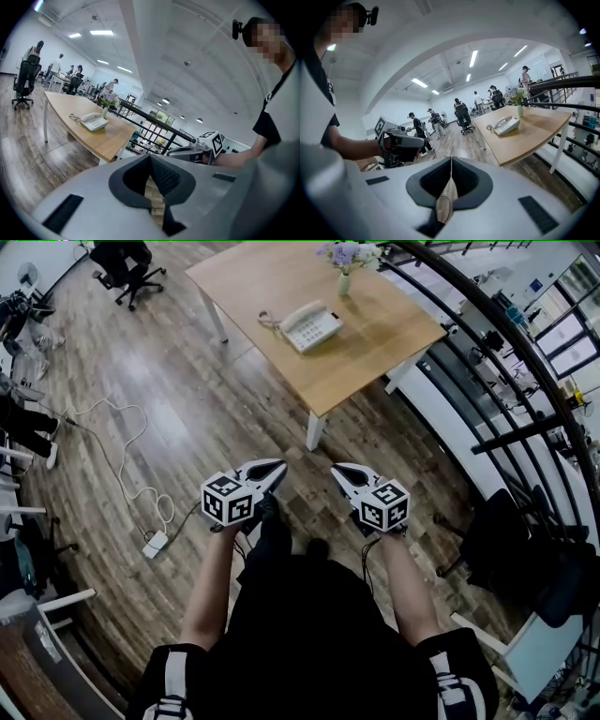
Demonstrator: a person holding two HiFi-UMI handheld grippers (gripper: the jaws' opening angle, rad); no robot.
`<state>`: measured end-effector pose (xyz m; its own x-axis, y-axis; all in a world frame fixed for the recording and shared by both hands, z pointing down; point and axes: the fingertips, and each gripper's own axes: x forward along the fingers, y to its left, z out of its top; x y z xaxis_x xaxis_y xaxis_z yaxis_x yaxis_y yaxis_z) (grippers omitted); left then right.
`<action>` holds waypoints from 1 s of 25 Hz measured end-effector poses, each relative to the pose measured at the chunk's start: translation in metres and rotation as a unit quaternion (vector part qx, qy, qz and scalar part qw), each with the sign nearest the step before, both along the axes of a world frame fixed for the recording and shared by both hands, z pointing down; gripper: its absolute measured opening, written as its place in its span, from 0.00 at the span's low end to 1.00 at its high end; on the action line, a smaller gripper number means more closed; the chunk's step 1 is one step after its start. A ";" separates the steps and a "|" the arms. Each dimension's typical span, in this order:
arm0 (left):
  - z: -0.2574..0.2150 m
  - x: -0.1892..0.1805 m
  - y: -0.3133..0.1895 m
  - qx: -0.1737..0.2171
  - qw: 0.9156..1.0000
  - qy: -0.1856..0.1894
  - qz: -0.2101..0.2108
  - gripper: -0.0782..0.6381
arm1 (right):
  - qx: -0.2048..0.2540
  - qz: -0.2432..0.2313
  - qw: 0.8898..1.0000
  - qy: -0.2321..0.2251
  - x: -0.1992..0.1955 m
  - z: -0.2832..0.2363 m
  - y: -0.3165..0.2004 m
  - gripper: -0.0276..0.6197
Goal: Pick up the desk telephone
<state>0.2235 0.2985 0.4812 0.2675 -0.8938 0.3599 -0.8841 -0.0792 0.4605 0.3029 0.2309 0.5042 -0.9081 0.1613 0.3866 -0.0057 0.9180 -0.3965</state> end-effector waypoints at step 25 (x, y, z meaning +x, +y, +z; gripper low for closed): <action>0.010 -0.215 -0.022 -0.005 0.999 0.018 0.030 0.14 | -0.003 0.063 0.998 0.026 -0.204 0.017 -0.043 0.08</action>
